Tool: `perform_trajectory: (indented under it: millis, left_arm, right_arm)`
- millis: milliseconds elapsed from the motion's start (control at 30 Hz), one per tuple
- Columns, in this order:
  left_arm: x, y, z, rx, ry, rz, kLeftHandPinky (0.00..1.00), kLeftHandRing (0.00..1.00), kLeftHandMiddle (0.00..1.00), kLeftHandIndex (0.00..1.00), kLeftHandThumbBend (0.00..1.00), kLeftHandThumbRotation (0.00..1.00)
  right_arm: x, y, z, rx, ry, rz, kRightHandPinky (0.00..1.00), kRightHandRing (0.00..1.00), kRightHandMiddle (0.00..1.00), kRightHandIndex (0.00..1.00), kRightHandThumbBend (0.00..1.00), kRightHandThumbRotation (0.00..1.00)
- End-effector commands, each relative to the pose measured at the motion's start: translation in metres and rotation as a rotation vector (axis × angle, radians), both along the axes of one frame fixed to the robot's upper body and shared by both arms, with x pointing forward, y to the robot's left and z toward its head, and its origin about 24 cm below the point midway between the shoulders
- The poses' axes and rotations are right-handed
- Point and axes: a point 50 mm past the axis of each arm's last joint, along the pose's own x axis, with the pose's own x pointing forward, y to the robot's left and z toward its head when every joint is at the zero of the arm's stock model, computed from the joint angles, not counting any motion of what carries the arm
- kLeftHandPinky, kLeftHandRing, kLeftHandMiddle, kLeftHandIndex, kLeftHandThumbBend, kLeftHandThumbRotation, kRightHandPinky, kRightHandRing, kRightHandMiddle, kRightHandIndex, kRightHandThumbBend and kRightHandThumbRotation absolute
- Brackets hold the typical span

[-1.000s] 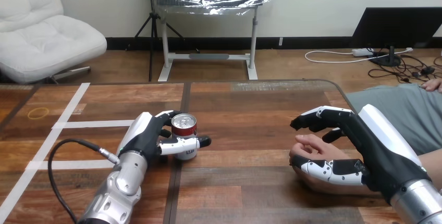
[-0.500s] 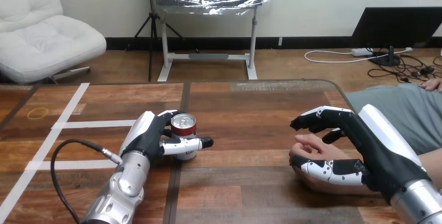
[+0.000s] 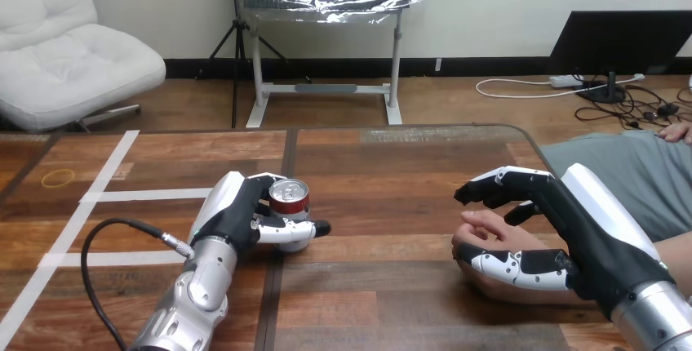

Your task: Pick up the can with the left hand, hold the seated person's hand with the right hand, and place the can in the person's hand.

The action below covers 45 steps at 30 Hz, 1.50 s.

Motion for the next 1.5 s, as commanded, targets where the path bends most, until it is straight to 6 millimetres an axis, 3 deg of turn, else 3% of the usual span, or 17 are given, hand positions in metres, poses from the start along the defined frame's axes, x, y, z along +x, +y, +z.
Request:
perform_trajectory:
  millis: [0,433,1467]
  left_arm:
    - [0.0109,-0.0061,0.0206,0.006,-0.118,-0.021,0.43,0.49,0.54,0.56,0.71,0.02]
    - [0.009,-0.0035,0.0194,0.043,-0.148,-0.025,0.38,0.42,0.46,0.5,0.68,0.0]
    - [0.0072,-0.0008,0.0174,0.094,-0.157,-0.037,0.38,0.42,0.46,0.49,0.7,0.0]
  right_arm:
    - [0.0044,0.005,0.0214,-0.012,-0.1,0.036,0.66,0.75,0.74,0.67,0.6,0.0]
    - [0.0046,0.0049,0.0219,-0.019,-0.099,0.035,0.68,0.76,0.75,0.67,0.6,0.0]
    - [0.005,0.0047,0.0229,-0.018,-0.096,0.039,0.68,0.77,0.74,0.67,0.6,0.0]
